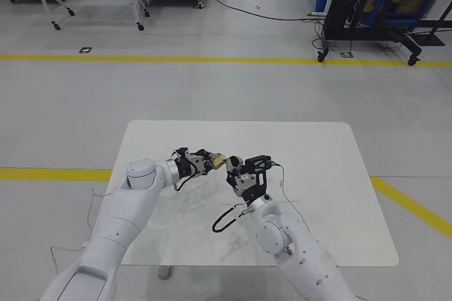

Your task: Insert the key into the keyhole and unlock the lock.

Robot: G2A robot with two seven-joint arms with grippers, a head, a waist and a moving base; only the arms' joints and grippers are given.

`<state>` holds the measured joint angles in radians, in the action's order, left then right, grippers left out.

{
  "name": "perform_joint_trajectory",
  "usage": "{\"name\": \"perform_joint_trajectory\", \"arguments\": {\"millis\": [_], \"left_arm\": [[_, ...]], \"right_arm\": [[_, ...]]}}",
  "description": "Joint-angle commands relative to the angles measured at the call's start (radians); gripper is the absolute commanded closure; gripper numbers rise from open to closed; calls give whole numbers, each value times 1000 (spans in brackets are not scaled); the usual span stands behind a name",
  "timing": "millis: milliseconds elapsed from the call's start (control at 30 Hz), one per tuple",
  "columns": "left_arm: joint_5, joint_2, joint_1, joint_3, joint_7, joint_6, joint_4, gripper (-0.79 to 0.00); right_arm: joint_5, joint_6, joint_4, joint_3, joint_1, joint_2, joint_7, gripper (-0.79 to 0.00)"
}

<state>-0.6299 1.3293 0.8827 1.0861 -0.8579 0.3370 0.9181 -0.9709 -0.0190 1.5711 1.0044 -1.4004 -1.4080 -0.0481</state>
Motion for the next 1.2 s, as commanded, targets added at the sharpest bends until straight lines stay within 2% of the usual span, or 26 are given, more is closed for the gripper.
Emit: {"name": "perform_joint_trajectory", "arguments": {"millis": [0, 367, 500, 600, 700, 733, 933, 1167], "left_arm": [[-2, 0, 0, 1, 2, -1, 0, 0], [-6, -1, 1, 1, 13, -10, 2, 0], [12, -2, 3, 4, 41, -45, 10, 0], [31, -3, 11, 5, 63, -88, 27, 0], [44, -4, 23, 11, 90, -132, 46, 0], [47, -5, 27, 13, 98, -144, 53, 0], [68, -8, 47, 21, 127, -183, 86, 0], [106, -10, 55, 15, 139, -193, 105, 0]], "right_arm": [[-6, 4, 5, 0, -4, 1, 13, 0], [-17, 7, 15, 6, -17, 4, 97, 0], [30, 9, 20, 12, -24, 2, 112, 0], [187, 9, 41, 37, -40, -4, 107, 0], [469, 26, 66, 83, -58, -12, 149, 0], [521, 23, 67, 95, -59, -13, 160, 0], [681, -40, 67, 107, -64, -22, 179, 0], [790, -47, 46, 91, -35, -32, 194, 0]]}}
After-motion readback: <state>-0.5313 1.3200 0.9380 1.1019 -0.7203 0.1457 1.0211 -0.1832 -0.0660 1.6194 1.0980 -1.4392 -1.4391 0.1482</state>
